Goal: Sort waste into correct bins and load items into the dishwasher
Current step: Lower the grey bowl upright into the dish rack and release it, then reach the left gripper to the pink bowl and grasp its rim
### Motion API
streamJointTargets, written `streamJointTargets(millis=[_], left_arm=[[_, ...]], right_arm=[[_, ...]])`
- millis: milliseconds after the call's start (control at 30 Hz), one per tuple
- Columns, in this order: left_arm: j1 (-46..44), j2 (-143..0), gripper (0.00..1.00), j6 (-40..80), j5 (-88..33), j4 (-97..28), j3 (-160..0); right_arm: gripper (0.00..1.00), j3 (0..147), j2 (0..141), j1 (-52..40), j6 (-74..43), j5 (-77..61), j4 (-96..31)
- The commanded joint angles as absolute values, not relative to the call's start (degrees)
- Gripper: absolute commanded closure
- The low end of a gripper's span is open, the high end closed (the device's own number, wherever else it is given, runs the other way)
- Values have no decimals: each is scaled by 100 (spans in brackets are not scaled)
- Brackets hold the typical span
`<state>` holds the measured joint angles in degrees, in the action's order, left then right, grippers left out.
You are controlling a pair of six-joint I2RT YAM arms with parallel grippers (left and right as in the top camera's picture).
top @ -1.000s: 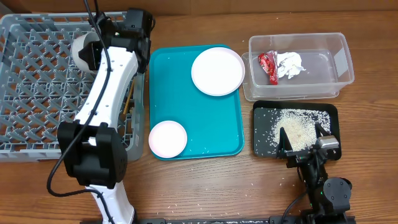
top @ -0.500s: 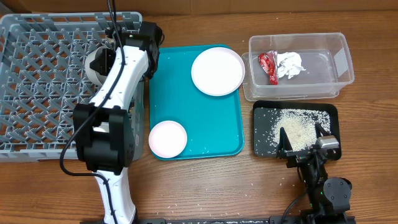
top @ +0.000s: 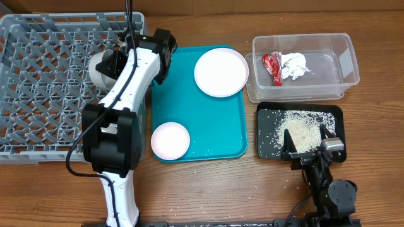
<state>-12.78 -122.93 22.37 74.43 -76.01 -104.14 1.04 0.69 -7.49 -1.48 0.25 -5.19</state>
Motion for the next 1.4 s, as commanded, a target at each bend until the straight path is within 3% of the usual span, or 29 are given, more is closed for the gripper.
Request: streamJointTargets(millis=[0,967,1133,1367], left_arm=[[-1271,-12470,96,2344,7513,-7662,-10363],[-1155,-12470,96,2447,7679,-7924,-10361],[-1245,-12481,96,2449,6530,-7666,-10359],[-1382,-12486,96,2510,5826,-7730,-10355]], right_arm=[[0,47,19,-727,-145,30,-482],[0,47,19,-727,-145,30,-482],[0,47,19,-727,-145,30,-480],[0,47,19,-727,-148,30,-480]])
